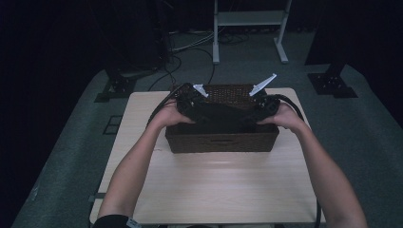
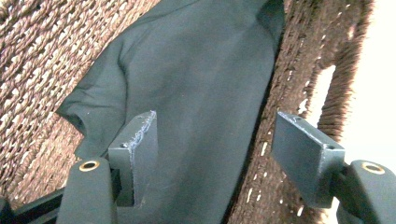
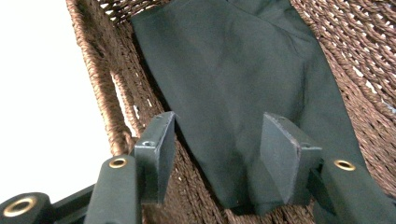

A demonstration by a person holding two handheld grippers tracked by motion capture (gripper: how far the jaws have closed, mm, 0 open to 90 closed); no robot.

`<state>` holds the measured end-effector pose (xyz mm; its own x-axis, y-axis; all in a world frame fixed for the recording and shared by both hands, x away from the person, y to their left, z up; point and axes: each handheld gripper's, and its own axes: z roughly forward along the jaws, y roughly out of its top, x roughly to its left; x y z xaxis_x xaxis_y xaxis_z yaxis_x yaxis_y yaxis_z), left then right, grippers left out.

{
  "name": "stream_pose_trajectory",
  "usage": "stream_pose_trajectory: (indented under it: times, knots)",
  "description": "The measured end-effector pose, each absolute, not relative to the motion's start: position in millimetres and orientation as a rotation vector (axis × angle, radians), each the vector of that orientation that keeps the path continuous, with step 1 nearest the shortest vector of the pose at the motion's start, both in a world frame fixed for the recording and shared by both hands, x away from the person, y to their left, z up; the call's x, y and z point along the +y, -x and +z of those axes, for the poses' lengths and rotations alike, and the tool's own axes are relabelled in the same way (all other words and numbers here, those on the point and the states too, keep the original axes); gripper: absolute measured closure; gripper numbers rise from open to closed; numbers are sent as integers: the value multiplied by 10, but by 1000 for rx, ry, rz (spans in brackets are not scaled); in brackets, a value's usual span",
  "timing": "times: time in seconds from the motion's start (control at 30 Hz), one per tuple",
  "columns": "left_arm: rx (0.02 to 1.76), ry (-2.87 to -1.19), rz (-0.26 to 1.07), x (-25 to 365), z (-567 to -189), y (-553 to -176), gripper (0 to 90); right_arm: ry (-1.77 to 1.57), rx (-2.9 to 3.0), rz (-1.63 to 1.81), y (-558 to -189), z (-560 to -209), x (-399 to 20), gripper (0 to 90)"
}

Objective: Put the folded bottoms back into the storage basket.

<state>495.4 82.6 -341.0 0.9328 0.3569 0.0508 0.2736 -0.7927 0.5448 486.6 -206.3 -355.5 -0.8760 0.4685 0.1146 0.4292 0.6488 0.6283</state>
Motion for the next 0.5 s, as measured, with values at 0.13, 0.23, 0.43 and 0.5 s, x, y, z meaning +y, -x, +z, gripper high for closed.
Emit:
stream_pose_trajectory:
  times: [0.13, 0.23, 0.43, 0.5]
  knots:
    - [446, -2538, 198, 838, -3397, -4909, 302, -766, 2791, 1052, -4813, -3521, -2110, 440]
    - [443, -2540, 200, 851, -3385, -4881, 295, -758, 2791, 1059, -4766, -3493, -2134, 433]
    - [437, -2528, 203, 883, -3371, -4812, 287, -735, 2784, 1056, -4682, -3423, -2162, 409]
    - [439, -2522, 200, 898, -3372, -4795, 286, -731, 2780, 1060, -4659, -3400, -2172, 404]
